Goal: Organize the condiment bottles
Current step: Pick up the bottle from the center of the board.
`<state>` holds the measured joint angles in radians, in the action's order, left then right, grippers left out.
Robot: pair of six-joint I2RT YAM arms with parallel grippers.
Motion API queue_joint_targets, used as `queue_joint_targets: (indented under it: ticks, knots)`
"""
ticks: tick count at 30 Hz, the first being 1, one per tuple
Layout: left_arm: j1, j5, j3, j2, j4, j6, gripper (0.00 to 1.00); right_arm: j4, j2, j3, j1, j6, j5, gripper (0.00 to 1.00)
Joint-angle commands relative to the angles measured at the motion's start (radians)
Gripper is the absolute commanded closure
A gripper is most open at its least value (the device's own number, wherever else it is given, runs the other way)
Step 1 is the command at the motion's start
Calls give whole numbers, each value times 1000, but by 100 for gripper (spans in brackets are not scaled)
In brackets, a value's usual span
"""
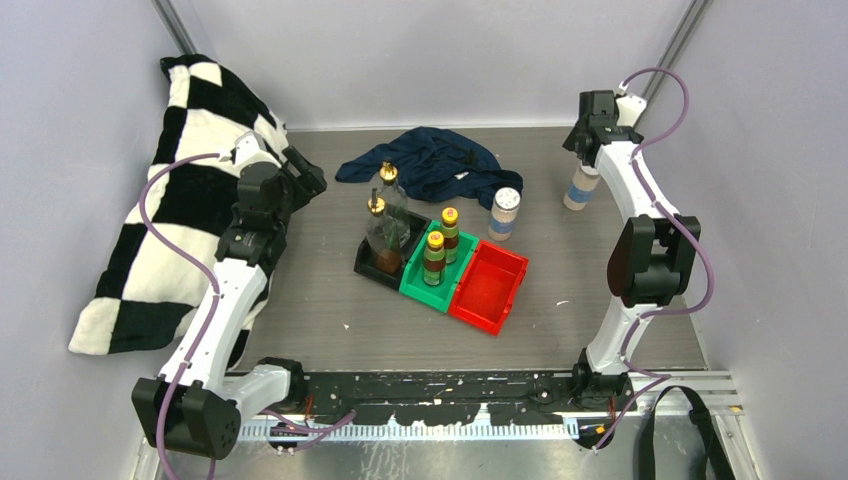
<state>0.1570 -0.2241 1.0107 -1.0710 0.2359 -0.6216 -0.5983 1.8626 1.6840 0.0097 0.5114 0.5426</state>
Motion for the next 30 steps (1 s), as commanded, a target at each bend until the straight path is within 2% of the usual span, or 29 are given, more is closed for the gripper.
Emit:
queue_joint_targets:
  ticks: [1,30]
  knots:
    - [-4,-9,1,8,-47,1,23,22,22,37,4,22,-25,9]
    - [-3,-2,6,-3,-46,0,23,70,23,-67,3,57,-39,25]
